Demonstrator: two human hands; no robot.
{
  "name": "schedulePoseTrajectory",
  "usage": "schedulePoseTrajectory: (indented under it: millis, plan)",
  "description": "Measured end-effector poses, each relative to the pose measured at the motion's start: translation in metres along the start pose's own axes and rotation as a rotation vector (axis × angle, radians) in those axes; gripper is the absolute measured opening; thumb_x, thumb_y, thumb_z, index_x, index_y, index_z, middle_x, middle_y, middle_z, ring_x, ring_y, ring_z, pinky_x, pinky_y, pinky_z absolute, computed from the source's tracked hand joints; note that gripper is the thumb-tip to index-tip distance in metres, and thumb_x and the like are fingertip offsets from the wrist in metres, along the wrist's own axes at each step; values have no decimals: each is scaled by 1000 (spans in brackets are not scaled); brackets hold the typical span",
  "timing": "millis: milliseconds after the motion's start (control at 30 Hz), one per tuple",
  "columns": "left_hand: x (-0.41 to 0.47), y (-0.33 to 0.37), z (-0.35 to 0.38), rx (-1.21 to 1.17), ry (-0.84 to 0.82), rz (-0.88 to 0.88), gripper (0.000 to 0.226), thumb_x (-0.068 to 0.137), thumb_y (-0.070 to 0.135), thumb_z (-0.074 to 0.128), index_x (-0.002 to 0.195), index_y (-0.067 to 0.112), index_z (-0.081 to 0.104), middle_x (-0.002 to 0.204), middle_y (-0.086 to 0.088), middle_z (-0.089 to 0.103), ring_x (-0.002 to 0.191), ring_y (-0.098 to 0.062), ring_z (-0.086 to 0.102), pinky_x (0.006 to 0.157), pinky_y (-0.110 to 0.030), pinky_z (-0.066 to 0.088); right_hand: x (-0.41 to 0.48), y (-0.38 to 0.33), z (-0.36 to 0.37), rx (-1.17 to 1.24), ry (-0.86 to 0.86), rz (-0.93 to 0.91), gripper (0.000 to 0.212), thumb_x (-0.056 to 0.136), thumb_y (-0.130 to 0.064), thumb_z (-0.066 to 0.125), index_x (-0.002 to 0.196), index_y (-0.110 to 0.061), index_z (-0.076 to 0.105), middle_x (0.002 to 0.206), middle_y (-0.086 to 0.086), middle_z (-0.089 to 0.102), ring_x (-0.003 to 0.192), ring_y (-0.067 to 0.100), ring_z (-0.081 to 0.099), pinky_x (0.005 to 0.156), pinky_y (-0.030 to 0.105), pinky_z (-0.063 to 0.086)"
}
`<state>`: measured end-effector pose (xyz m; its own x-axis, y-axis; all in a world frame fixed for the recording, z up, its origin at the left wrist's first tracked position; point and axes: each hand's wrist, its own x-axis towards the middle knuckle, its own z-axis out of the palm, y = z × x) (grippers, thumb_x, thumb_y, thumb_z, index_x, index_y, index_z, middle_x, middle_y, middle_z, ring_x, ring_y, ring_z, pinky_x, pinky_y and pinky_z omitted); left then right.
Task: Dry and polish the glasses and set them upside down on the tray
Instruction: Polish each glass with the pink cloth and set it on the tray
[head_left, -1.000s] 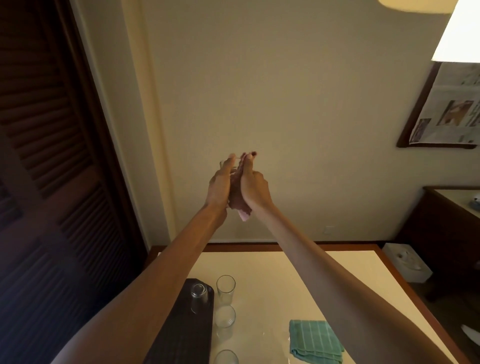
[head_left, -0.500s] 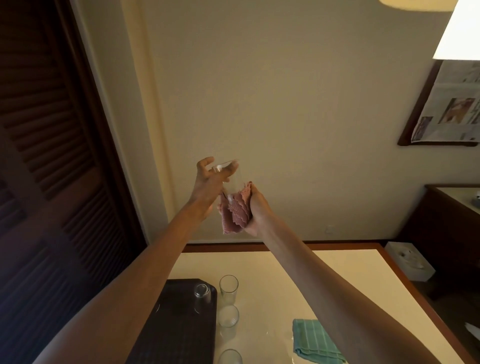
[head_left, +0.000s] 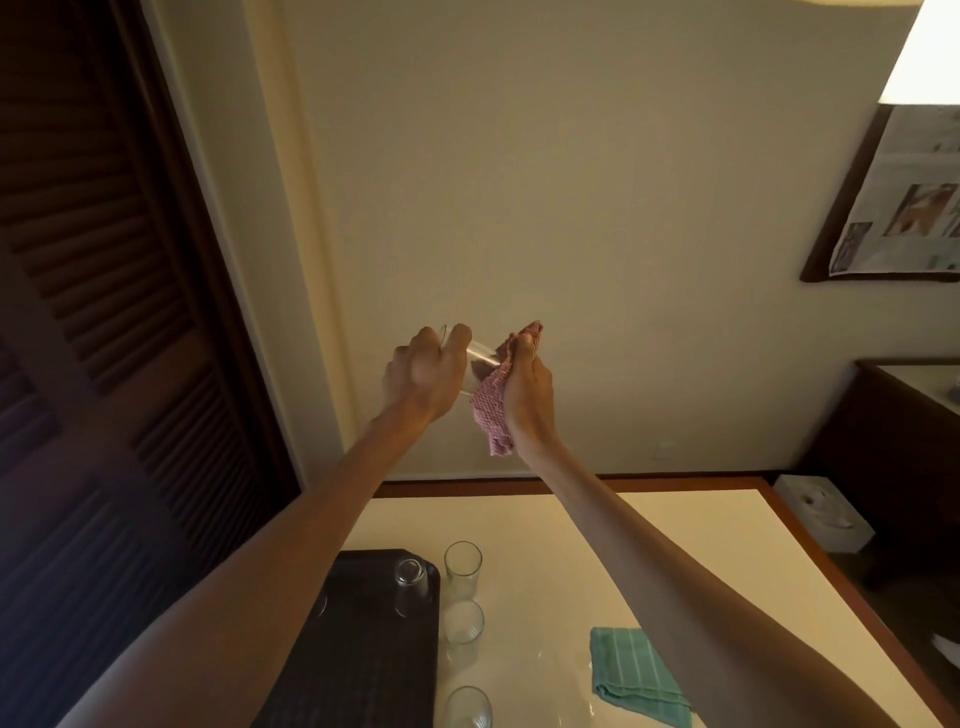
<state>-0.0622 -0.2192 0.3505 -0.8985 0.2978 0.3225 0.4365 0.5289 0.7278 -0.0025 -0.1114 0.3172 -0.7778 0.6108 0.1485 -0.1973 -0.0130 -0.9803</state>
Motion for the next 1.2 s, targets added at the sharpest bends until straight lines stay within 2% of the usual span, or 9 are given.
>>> schedulePoseTrajectory:
  millis: [233, 367, 500, 633, 767, 900, 1033, 1133, 1200]
  plan:
    - [-11, -23, 7, -62, 249, 561, 36, 101, 50, 43, 86, 18, 42, 56, 11, 39, 47, -6, 40, 50, -28, 26, 2, -31, -22, -57, -271, 485, 41, 104, -38, 39, 98, -6, 63, 82, 19, 69, 56, 26, 66, 48, 28, 53]
    - [-12, -10, 14, -169, 113, 155, 48, 92, 58, 36, 88, 12, 51, 73, -1, 56, 66, -19, 52, 59, -33, 38, 2, -21, -19, -115, -163, 312, 61, 104, -53, 28, 94, -7, 67, 91, 18, 73, 76, 29, 72, 67, 36, 60]
    - [-6, 7, 10, -300, -9, -196, 67, 77, 68, 31, 96, 10, 61, 94, -12, 65, 87, -27, 61, 83, -44, 55, -3, -16, -15, -253, -74, -5, 83, 103, -59, 12, 93, 0, 69, 81, 16, 73, 67, 25, 71, 56, 32, 58]
    - [-10, 4, 5, -166, 242, 201, 45, 93, 59, 39, 79, 16, 47, 66, 4, 46, 59, -13, 44, 55, -26, 34, 8, -28, -20, -207, -194, 197, 66, 104, -50, 21, 93, -5, 67, 81, 14, 74, 75, 27, 71, 72, 38, 61]
    - [-5, -13, 6, -94, 329, 632, 36, 102, 47, 43, 86, 15, 47, 57, 15, 37, 46, 0, 36, 47, -23, 26, 5, -43, -26, -172, -296, 430, 40, 103, -31, 30, 90, -11, 63, 75, 15, 73, 60, 26, 68, 49, 26, 51]
    - [-8, -3, 14, -218, 159, 193, 47, 91, 59, 38, 88, 14, 53, 72, 1, 53, 65, -18, 52, 58, -32, 40, 4, -26, -22, -140, -176, 268, 60, 105, -47, 23, 96, -6, 67, 80, 15, 75, 74, 29, 73, 79, 43, 60]
    - [-2, 10, 15, -289, -7, -166, 66, 80, 66, 32, 102, 11, 60, 99, -14, 65, 87, -25, 61, 77, -39, 52, 2, -20, -20, -283, -106, 34, 80, 103, -59, 12, 95, -3, 70, 85, 16, 73, 73, 26, 72, 64, 33, 59]
    - [-4, 4, 13, -188, 197, 160, 50, 93, 59, 38, 85, 12, 52, 71, -1, 54, 63, -17, 50, 58, -30, 38, 12, -31, -25, -172, -218, 271, 62, 105, -51, 23, 94, -7, 66, 81, 15, 74, 77, 30, 72, 74, 37, 58]
    - [-5, -5, 12, -184, 285, 512, 42, 101, 49, 43, 85, 11, 50, 60, 5, 46, 50, -14, 44, 49, -27, 33, 15, -42, -33, -177, -337, 437, 49, 104, -40, 28, 90, -9, 63, 74, 14, 73, 68, 27, 68, 61, 31, 54]
